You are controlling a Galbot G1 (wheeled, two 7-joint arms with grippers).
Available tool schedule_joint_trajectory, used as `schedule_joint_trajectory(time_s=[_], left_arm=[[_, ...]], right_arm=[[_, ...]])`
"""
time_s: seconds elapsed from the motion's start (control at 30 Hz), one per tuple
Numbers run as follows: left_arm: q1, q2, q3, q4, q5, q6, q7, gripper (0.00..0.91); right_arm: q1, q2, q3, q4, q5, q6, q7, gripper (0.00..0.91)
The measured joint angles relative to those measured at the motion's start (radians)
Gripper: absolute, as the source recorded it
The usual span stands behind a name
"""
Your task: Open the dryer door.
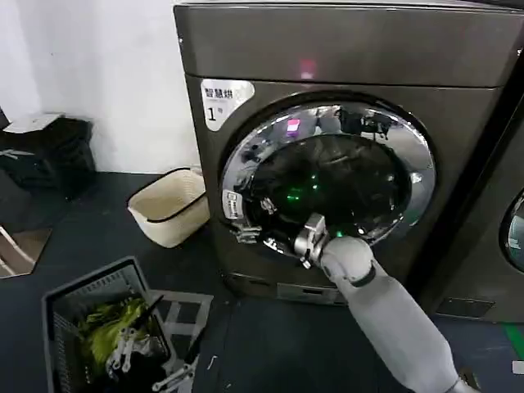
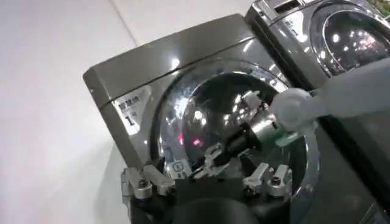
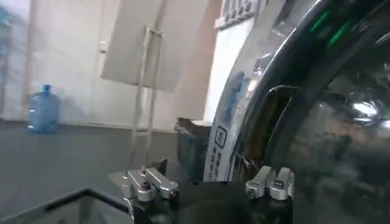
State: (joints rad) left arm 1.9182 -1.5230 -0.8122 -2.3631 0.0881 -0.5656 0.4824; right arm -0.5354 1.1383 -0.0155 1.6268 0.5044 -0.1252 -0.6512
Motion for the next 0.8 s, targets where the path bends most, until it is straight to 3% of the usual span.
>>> schedule_joint_trajectory(time_s=[0.2,0.8], left_arm=[[-0.035,0.016,-0.006,0.029,-0.025,0.025,0.000,0.907],[-0.179,0.096,-0.110,0.103,-0.157,0.113,0.003,0.907]], right_arm=[[-0.020,-0.050,0.014,0.021,0.057,0.035,-0.117,0.907],[-0.100,-0.179,0.082,0.128,0.182,0.064,-0.385,0.907]])
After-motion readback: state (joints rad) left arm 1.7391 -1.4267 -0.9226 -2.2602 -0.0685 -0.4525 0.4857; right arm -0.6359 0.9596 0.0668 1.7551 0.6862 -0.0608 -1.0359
